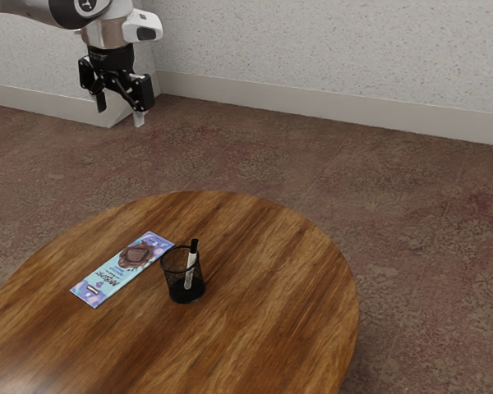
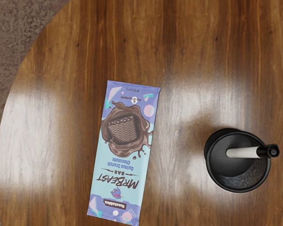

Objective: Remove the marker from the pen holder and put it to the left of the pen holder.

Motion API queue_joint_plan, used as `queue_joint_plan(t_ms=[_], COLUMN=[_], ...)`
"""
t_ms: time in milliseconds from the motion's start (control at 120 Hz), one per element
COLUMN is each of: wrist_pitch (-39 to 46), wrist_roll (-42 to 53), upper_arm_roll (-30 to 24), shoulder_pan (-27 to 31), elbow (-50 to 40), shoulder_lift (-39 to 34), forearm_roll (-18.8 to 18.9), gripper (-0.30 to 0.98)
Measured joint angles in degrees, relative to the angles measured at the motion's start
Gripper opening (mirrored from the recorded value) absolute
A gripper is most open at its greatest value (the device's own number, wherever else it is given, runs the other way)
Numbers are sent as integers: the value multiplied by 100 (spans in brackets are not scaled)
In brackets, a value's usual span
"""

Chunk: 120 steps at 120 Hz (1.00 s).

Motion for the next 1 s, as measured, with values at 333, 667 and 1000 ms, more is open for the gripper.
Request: queue_joint_plan(t_ms=[333,667,1000], wrist_pitch=[29,834,974], wrist_roll=[713,2831,4041], upper_arm_roll=[-595,-644,-85], shoulder_pan=[-188,-1371,-1419], elbow=[121,-1039,-1169], shoulder_lift=[72,1723,2170], forearm_roll=[449,2263,2588], gripper=[68,68,68])
